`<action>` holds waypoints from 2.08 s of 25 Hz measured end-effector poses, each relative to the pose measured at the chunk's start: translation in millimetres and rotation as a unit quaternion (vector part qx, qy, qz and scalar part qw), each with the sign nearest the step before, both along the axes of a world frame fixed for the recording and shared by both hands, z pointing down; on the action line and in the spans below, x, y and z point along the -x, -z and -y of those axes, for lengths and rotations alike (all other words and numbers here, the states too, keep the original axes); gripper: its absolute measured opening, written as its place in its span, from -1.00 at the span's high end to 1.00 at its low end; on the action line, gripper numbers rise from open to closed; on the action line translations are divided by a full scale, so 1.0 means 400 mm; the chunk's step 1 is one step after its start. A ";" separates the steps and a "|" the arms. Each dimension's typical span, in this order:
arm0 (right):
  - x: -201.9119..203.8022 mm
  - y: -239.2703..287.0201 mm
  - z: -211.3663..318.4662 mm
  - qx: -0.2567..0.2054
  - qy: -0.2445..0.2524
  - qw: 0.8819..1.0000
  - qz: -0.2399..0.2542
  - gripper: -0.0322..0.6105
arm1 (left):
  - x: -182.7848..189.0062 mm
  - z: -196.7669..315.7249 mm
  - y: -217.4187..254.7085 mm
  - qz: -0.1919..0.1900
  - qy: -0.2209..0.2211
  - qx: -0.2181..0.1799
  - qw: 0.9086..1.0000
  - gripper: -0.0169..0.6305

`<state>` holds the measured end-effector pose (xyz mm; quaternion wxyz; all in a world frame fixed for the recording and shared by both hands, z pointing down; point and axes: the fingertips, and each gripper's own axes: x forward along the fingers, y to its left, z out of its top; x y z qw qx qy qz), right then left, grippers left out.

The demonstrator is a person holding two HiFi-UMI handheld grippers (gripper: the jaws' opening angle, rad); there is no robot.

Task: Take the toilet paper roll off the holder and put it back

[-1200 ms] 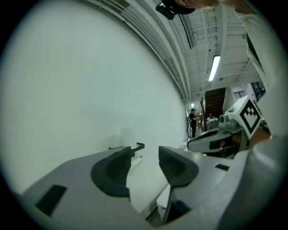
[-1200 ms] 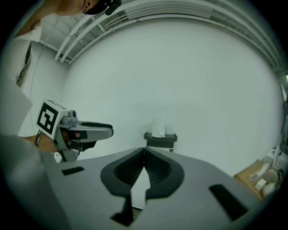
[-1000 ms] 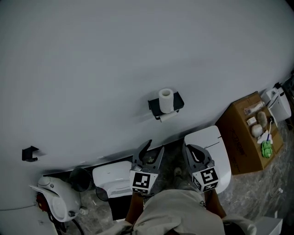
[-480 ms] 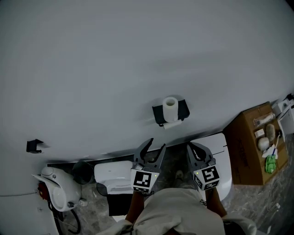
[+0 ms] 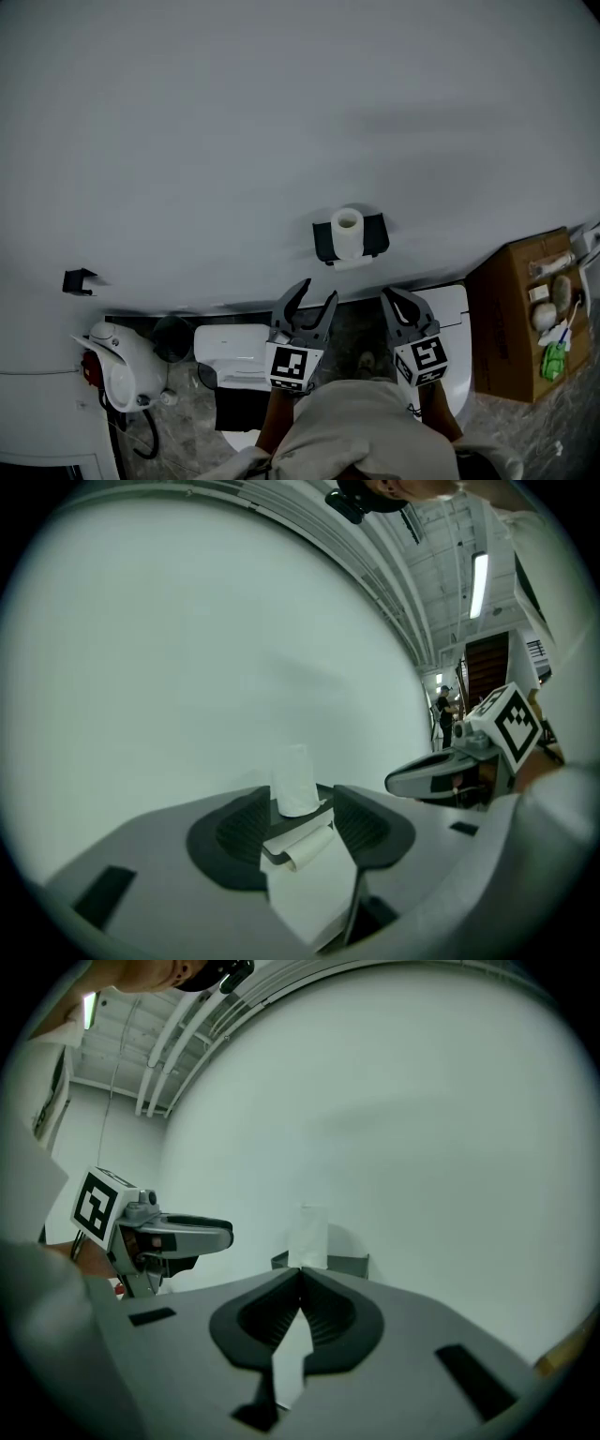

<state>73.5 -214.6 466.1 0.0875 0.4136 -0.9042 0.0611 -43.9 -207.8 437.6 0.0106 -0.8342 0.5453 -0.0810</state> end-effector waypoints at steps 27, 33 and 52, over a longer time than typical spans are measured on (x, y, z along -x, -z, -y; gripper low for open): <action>-0.026 -0.027 0.139 0.010 0.047 0.999 0.018 0.91 | -0.052 0.115 -0.010 0.007 0.031 0.012 0.999 0.16; -0.029 -0.029 0.158 0.013 0.024 1.000 0.005 0.91 | -0.048 0.152 -0.015 -0.007 0.007 0.016 1.000 0.08; -0.048 -0.025 0.193 0.011 -0.026 1.000 -0.005 0.91 | -0.085 0.233 -0.026 -0.028 -0.063 0.038 0.997 -0.09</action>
